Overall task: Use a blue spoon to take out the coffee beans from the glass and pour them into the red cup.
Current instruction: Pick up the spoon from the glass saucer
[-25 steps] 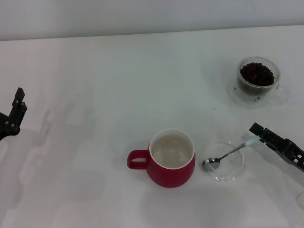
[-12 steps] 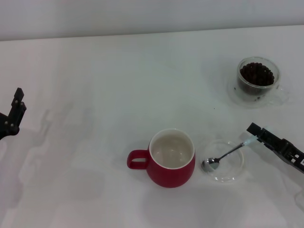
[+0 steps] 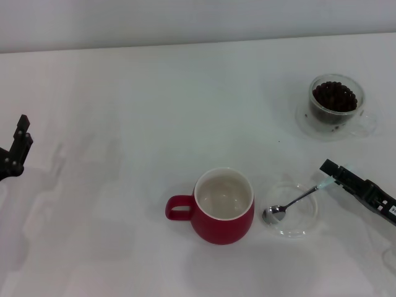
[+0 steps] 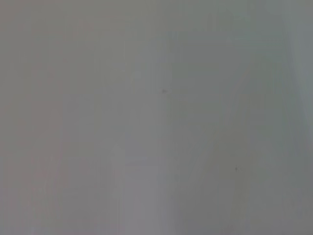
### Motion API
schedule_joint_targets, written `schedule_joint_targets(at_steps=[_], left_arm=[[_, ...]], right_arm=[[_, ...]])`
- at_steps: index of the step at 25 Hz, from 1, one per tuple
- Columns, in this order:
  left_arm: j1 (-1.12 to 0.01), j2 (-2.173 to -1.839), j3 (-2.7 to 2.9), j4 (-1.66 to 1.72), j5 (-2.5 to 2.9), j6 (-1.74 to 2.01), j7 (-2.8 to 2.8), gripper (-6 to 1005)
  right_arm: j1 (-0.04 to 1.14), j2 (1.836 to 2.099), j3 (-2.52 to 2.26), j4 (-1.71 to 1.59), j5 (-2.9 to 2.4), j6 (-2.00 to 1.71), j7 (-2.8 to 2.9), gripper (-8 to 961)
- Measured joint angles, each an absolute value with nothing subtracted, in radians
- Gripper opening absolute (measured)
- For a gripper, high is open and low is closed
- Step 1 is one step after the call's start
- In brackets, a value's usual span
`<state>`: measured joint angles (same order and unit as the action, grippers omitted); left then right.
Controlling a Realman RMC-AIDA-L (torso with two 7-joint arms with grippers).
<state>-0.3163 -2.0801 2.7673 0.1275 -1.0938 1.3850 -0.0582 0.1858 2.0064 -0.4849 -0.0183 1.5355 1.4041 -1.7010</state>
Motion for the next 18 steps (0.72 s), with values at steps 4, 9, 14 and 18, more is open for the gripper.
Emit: schedule_joint_targets(at_steps=[4,9,14,18], left_arm=[[-0.317,-2.08,2.767,0.127,-1.094,1.385,-0.058,607],[-0.323,-2.08,2.767,0.125,-1.094,1.385,-0.058,607],[-0.326,-2.08,2.767,0.124,-1.094,1.384,-0.058,608],[-0.328,-2.08,2.767,0.124,-1.094,1.383,-0.058,608]], right_arm=[[0.188,2.006,-0.484,-0.018,1.535,1.402,-1.701,624],[0.193,2.008,-0.483,-0.017,1.536,1.393,-1.701,595],[0.195,2.008,-0.483,-0.018,1.535,1.394,-1.701,567],[0.195,2.008,-0.485,-0.023,1.534,1.396,-1.695,533]])
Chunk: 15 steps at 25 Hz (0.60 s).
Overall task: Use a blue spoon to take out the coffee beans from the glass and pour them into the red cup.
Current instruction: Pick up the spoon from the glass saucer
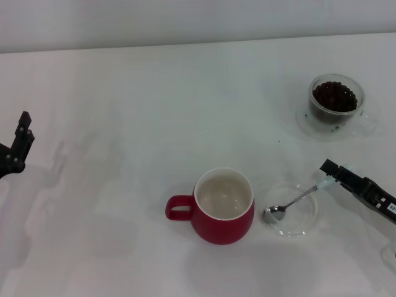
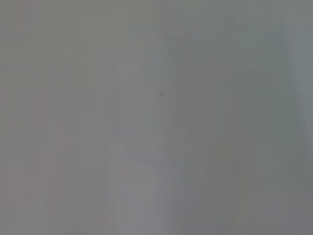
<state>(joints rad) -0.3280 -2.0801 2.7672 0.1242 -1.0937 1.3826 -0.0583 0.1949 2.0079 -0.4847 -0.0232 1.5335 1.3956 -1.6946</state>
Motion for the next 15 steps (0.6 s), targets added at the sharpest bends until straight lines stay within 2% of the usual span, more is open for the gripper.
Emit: schedule_joint_targets(at_steps=[9,15], left_arm=[[-0.331,-2.08,2.767,0.124,-1.094,1.382,-0.058,608],[-0.336,-2.08,2.767,0.124,-1.094,1.371,-0.058,608]], right_arm=[[0.186,2.003,-0.488,-0.027,1.528,1.403,-1.687,435],[0.185,2.003,-0.493,-0.028,1.527,1.4,-1.686,435]])
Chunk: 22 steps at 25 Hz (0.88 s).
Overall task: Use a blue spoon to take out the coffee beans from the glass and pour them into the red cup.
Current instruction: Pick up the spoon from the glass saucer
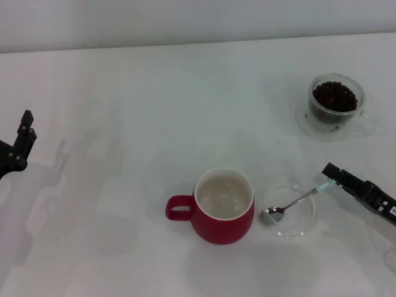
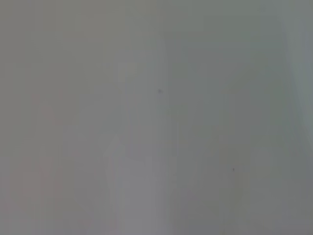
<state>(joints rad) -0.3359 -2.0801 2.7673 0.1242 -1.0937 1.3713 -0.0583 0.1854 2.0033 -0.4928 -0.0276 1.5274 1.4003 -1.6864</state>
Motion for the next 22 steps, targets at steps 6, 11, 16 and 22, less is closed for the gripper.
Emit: schedule_joint_targets(at_steps=[6,11,16,22], left_arm=[[-0.338,-2.08,2.767,0.124,-1.094,1.367,-0.058,607],[-0.338,-2.08,2.767,0.124,-1.094,1.365,-0.058,607],[-0.34,-2.08,2.767,0.124,-1.094,1.359,-0.058,607],[-0.341,-2.08,2.767,0.124,-1.094,1.359,-0.058,607]], right_arm=[[0.182,2.003,-0.494,-0.028,1.526,1.391,-1.693,436],[0.178,2.003,-0.494,-0.028,1.525,1.384,-1.695,436],[0.174,2.002,-0.494,-0.028,1.525,1.385,-1.696,435],[0.175,2.002,-0.494,-0.026,1.525,1.39,-1.696,435]])
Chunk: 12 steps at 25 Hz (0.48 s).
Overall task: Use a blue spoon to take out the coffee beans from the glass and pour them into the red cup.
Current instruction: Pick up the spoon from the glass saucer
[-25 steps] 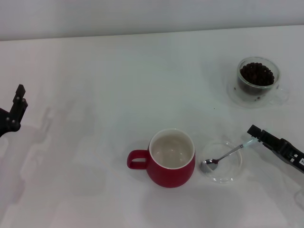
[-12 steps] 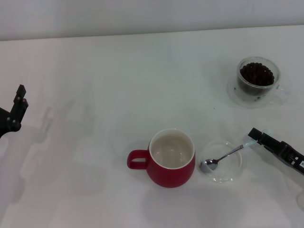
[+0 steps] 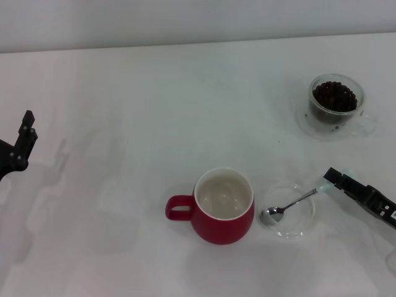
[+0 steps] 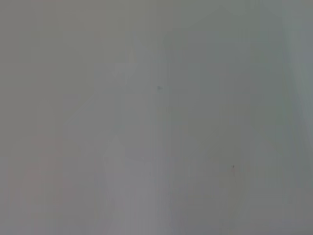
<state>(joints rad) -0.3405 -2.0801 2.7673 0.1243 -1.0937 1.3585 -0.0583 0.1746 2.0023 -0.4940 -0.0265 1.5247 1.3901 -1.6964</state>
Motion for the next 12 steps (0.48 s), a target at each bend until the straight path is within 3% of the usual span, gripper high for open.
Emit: schedule_joint_targets(at_steps=[12], left_arm=[[-0.341,-2.08,2.767,0.124,-1.096,1.359,-0.058,608]], right_arm=[[0.177,2.006,-0.485,-0.004,1.531,1.397,-1.702,430]])
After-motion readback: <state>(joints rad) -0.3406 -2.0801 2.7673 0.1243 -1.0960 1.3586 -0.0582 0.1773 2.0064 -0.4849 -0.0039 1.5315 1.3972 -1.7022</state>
